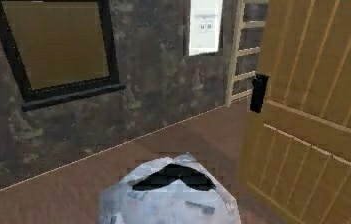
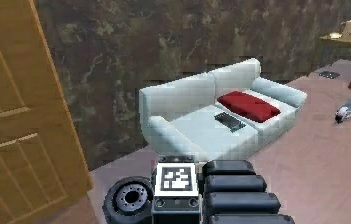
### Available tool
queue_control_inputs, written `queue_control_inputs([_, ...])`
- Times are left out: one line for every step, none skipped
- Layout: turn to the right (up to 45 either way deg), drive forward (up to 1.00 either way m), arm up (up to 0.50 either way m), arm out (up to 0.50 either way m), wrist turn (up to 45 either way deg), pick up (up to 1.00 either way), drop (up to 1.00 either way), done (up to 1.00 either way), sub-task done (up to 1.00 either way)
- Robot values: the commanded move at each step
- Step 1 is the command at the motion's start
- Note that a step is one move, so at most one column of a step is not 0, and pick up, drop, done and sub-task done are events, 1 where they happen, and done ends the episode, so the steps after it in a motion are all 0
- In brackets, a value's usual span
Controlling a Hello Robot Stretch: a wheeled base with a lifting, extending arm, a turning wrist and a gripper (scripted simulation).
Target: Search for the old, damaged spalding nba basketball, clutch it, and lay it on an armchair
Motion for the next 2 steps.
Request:
queue_control_inputs([0.0,1.0,0.0,0.0,0.0,0.0,0.0,0.0,0.0])
queue_control_inputs([-3.0,0.0,0.0,0.0,0.0,0.0,0.0,0.0,0.0])
